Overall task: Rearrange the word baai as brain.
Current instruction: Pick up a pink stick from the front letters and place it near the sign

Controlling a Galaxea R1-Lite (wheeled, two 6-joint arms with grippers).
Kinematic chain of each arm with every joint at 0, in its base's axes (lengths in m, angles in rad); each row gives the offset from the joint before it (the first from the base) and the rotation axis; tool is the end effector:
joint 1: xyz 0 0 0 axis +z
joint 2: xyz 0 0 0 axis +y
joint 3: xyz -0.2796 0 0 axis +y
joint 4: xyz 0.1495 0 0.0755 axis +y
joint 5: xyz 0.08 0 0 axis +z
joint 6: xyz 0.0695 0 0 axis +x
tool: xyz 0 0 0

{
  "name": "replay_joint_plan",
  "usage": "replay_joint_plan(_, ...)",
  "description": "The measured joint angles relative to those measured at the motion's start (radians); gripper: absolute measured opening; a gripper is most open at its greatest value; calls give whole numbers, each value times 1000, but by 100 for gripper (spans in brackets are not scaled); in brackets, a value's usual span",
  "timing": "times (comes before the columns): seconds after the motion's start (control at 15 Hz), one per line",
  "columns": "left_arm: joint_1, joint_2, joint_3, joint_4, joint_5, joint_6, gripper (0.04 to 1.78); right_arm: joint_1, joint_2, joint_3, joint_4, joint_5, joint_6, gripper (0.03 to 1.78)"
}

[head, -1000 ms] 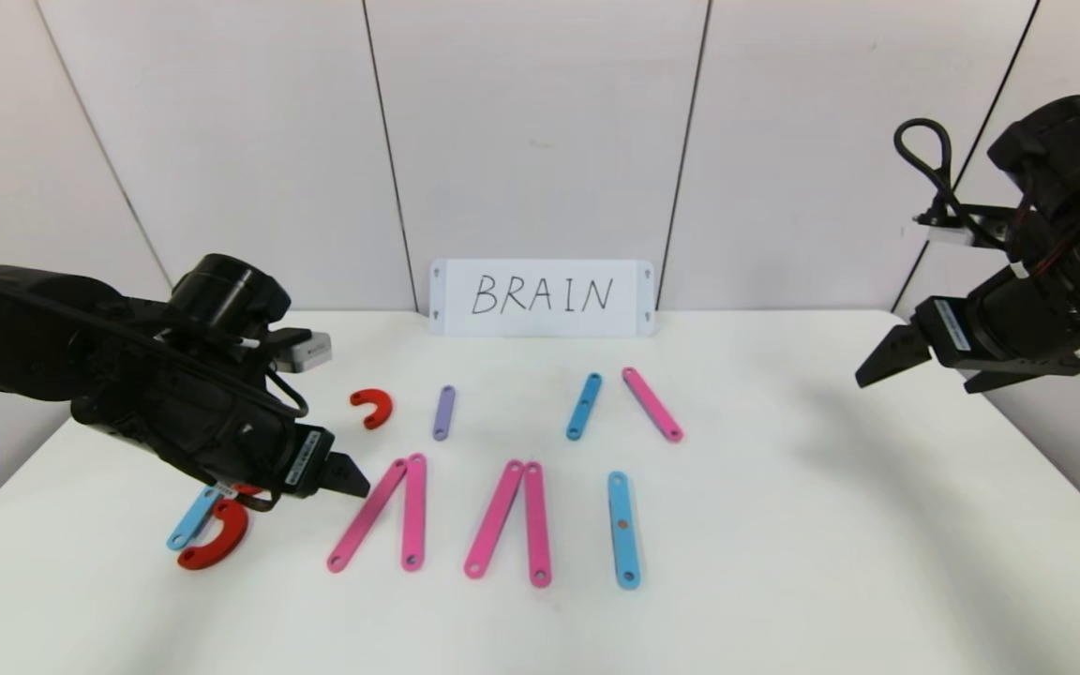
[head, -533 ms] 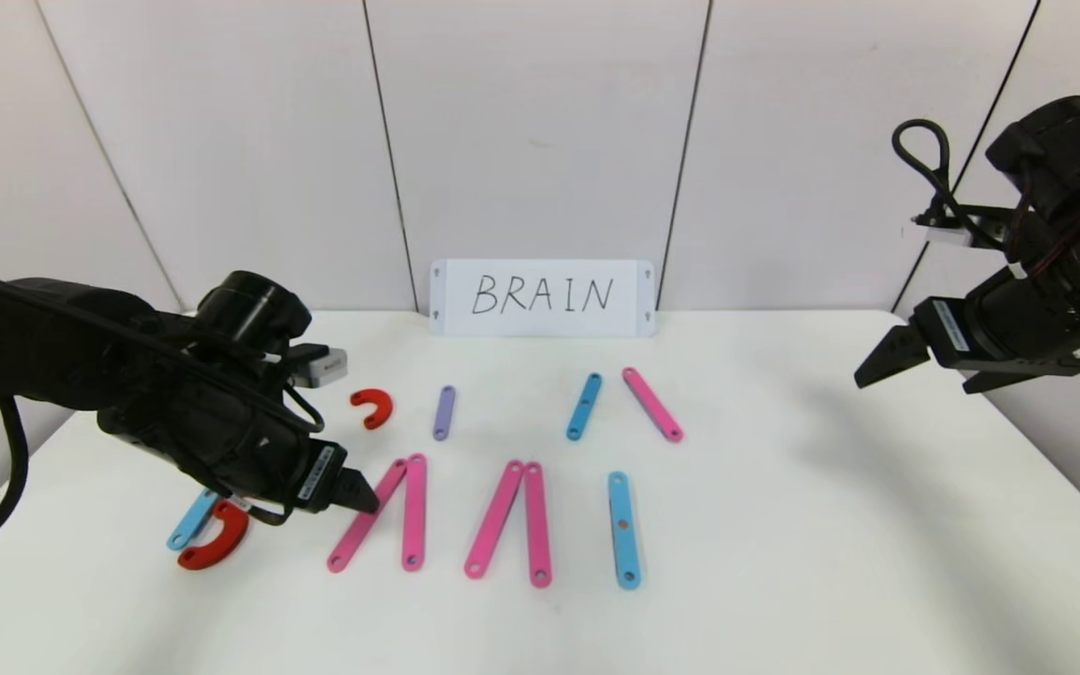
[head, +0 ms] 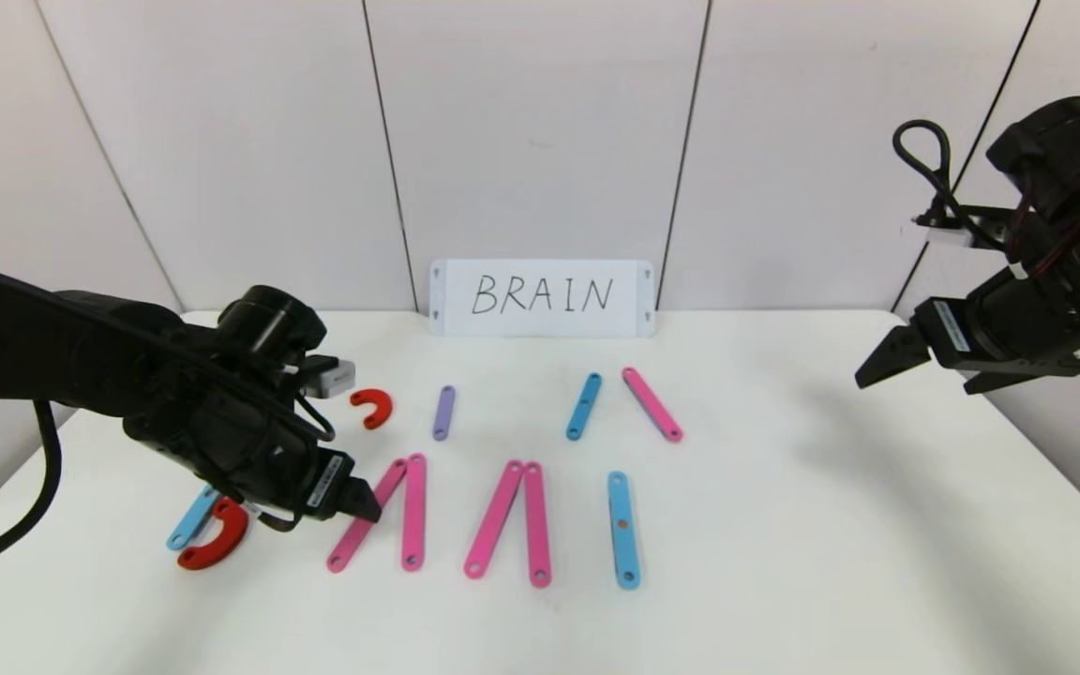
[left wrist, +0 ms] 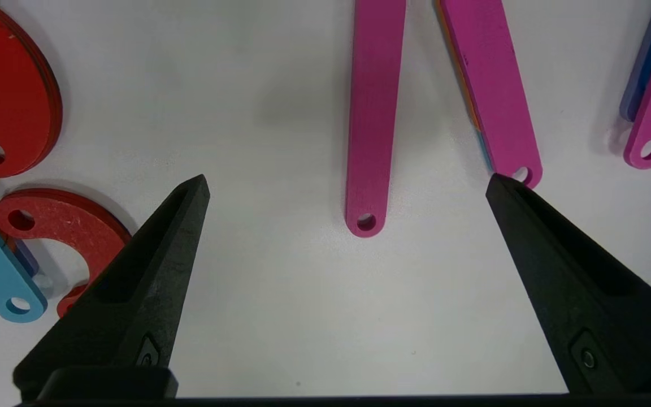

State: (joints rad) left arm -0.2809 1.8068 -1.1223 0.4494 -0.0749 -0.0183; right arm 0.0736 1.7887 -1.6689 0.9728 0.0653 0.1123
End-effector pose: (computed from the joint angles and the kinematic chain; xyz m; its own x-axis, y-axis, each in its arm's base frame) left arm 0.2792 -0.0860 0.1005 0.3847 -0.1889 -0.9035 0.2909 0.9538 -0.0755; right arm 0.2855 0.0256 0.1975 0.4532 0.0988 -0.8859 -0.0034 0.9940 0.1091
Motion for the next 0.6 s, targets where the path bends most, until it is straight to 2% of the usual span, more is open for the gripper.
replay_joint_plan(0.13,1,21,2,-8,29,-1,172,0,0,0,0,0,-1,172)
replay_joint_plan(0.6,-1,41,3,-7,21,-1,172,0,0,0,0,0,0,172)
